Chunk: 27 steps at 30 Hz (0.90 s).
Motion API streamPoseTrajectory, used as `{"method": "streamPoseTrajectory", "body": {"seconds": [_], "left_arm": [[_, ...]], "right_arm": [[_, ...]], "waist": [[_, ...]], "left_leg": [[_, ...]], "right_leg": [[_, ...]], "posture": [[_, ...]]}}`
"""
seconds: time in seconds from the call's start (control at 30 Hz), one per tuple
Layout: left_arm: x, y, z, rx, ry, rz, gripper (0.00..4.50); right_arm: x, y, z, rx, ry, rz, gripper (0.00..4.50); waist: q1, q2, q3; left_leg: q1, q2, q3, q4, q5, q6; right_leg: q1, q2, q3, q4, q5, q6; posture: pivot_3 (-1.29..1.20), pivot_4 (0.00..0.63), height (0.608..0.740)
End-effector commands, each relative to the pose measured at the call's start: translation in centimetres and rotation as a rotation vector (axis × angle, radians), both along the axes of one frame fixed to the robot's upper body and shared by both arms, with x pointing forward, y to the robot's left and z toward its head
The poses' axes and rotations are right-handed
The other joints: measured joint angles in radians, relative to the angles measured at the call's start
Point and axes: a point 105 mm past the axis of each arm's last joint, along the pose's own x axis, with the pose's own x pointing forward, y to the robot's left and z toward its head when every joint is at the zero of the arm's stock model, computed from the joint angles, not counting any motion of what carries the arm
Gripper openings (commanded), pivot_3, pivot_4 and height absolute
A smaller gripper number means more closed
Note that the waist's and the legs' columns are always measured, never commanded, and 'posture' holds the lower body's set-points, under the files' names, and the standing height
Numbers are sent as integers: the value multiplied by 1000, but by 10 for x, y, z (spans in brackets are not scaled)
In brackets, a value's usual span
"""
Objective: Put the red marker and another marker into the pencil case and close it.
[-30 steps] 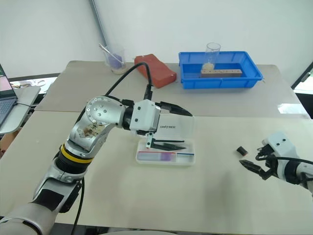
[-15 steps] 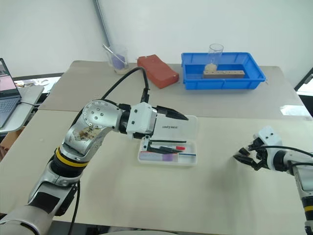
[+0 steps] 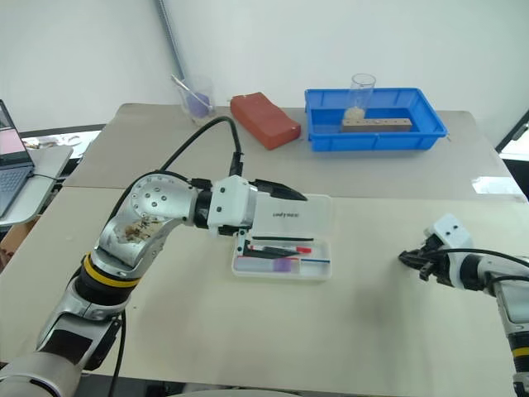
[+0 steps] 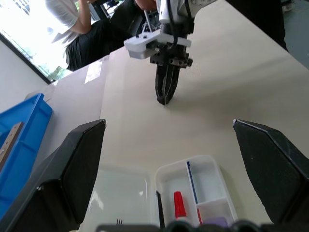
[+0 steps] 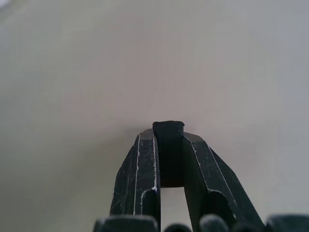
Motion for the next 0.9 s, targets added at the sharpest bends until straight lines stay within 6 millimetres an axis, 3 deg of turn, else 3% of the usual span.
{"method": "streamPoseTrajectory", "body": {"seconds": [0.03,0.17,0.3,0.47,0.77,0.83,0.9], "left_arm": [[-2,19,6,-9,-1,30,4500],[-4,41,-1,32,53,62,4500],[-15,50,-8,68,107,58,4500],[-23,50,-10,75,112,68,4500],[-26,50,-15,83,110,99,4500],[-25,50,-14,83,108,104,4500],[-24,50,-14,85,108,111,4500]], "right_arm": [[-3,64,38,11,-77,296,282],[-4,113,54,25,-109,486,282],[-7,136,43,23,-72,599,282],[-9,134,22,-40,-12,666,282],[-2,134,16,-49,-6,683,282],[-1,133,14,-51,0,676,1336],[0,132,12,-50,5,673,2030]], "waist": [[-7,2,1],[-10,3,4],[12,1,5],[23,0,6],[8,0,6],[6,0,6],[7,0,6]], "left_leg": [[1,1,0,0,0,0],[1,2,-1,-1,0,0],[0,2,-2,0,0,0],[-1,0,1,1,0,0],[-1,2,0,0,0,0],[-1,2,0,0,0,0],[0,2,0,0,0,0]], "right_leg": [[0,1,0,0,0,0],[0,2,0,1,-1,1],[0,2,-1,0,-1,0],[-1,-3,-1,-1,-1,0],[-1,1,-1,1,-1,-2],[-1,1,-1,1,-1,-2],[0,1,-1,1,-1,-2]], "posture": [[0,150,740],[0,150,740],[0,150,740],[0,150,740],[0,150,740],[0,150,740],[0,150,740]]}}
